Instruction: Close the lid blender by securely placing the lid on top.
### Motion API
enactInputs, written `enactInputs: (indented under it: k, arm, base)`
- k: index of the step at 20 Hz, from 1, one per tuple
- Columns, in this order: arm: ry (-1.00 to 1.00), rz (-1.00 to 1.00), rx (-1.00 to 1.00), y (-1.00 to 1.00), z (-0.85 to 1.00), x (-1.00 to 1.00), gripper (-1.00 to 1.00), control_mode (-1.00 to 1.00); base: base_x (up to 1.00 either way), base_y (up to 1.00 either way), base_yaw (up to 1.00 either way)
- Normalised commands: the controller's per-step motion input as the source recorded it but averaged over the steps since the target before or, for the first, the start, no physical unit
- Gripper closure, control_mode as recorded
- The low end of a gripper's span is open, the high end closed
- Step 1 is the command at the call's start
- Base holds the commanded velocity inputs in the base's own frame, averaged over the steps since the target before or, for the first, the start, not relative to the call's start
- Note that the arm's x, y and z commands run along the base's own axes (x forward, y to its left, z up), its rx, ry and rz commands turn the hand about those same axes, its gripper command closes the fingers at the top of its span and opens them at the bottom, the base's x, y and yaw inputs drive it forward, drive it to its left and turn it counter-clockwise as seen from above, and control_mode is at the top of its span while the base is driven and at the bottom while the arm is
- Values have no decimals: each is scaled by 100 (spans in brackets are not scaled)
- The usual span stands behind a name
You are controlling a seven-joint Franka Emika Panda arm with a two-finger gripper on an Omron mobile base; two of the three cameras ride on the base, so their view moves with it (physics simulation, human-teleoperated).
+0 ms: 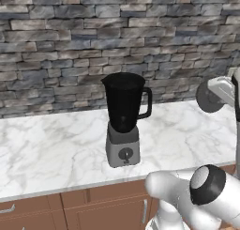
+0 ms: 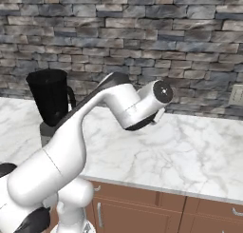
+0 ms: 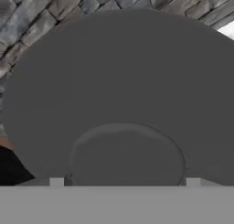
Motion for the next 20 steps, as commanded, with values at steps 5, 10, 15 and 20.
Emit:
enactInputs:
  k: [5, 10, 15, 20]
  arm:
    - [0, 3, -8, 100, 85, -2, 100, -100]
    - [0, 5, -11, 99, 86, -1, 100, -100]
    - [1, 7, -15, 89, 90, -3, 100, -100]
    - [0, 8, -13, 71, 60, 0, 100, -100]
  base:
    - [0, 0, 0]
    - [0, 0, 0]
    - [0, 0, 0]
    - [0, 0, 0]
